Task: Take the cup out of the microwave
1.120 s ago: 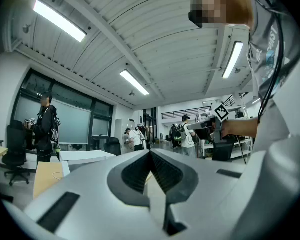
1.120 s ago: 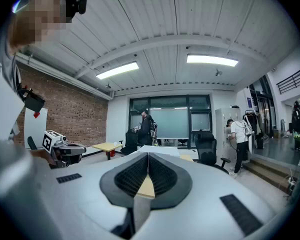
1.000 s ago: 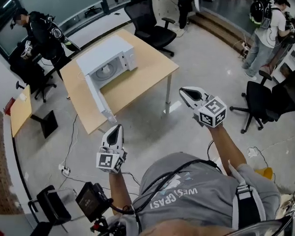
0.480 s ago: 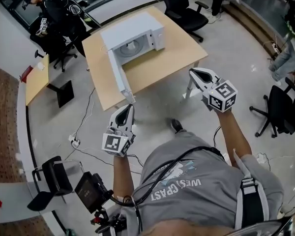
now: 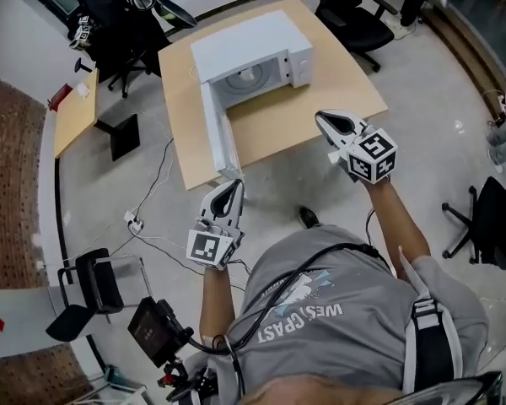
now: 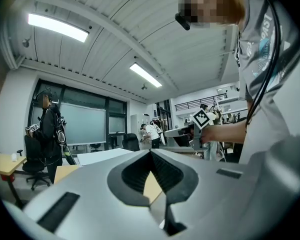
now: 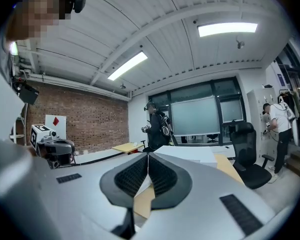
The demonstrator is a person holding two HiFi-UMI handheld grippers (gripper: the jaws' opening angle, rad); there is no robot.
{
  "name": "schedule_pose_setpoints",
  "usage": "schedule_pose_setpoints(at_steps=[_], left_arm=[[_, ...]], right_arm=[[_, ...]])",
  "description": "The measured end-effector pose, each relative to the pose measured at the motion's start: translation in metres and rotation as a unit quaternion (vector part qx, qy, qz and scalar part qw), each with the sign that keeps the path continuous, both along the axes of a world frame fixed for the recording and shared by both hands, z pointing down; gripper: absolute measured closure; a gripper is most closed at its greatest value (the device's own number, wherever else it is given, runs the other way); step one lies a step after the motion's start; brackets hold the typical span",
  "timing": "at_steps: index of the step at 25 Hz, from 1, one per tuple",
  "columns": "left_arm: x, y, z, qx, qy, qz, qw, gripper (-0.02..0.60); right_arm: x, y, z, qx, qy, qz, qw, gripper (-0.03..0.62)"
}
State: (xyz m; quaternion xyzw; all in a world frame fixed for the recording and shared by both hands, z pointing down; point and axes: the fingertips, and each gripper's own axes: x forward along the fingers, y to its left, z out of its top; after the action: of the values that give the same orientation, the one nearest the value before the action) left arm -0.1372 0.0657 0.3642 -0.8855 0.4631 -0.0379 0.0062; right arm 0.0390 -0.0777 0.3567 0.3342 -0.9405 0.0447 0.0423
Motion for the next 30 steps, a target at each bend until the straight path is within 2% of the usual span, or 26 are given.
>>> schedule_pose_setpoints(at_steps=[6,16,20,23,30], left_arm=[[0.008,-0.050,-0.009,0.017,0.019,-0.020,0.9995,0.538],[0.002,-0.102,-0.004,-0.005,0.005,-0.070,0.9975,0.538],[0.000,-0.121,-0.004,-0.007,0.014,-0.086,0.9962,0.538],[-0.004,-0.130,0.003,-0.021,-0.001,-0.095,0.9953,0.538],[-0.011,-0.153,0.011,-0.039,-0.004,-0.122,0.9917,0.538]], right_arm=[[-0.016,-0.071,0.010,-0.012,0.006,-0.030,0.999,0.583],[-0.050,-0.159,0.027,-0.029,0.010,-0.073,0.997,0.583],[-0.062,-0.185,0.038,-0.037,0.014,-0.086,0.995,0.583],[-0.070,-0.203,0.047,-0.044,0.021,-0.095,0.994,0.583],[-0.090,-0.250,0.080,-0.059,0.038,-0.106,0.992,0.583]])
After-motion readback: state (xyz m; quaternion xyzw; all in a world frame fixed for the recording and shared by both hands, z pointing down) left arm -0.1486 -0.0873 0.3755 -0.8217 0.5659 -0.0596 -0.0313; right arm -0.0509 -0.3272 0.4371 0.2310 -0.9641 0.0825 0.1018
